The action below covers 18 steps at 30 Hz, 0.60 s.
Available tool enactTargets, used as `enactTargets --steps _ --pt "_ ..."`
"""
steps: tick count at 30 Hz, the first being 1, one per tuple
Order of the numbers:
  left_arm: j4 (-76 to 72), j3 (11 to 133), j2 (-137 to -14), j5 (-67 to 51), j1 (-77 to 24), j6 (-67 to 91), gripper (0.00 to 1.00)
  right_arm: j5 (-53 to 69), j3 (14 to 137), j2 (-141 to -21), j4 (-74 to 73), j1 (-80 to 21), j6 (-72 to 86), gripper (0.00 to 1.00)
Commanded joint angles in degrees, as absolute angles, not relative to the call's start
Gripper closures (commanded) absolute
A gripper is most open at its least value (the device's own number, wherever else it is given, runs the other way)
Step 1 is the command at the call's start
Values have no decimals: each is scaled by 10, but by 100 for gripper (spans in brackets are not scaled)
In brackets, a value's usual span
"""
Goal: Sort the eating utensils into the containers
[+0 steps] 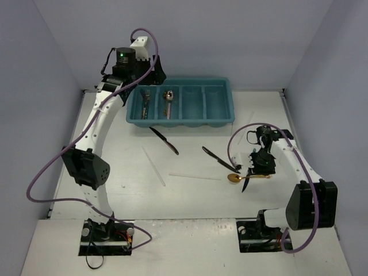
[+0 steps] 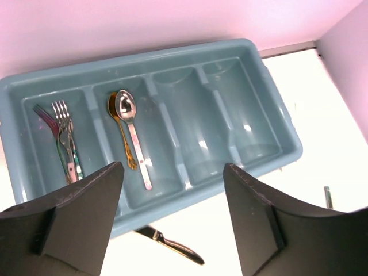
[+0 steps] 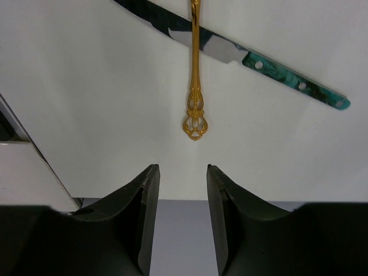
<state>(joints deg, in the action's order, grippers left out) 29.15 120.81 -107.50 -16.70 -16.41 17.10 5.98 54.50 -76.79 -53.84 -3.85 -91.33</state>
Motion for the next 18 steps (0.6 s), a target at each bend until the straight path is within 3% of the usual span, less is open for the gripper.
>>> enactTargets --steps 1,18 --pt "279 1159 -1033 -194 -151 182 26 115 551 -817 -566 -48 -901 62" --pt "308 1116 -1012 -229 -88 193 24 144 503 -869 -466 -62 -877 60"
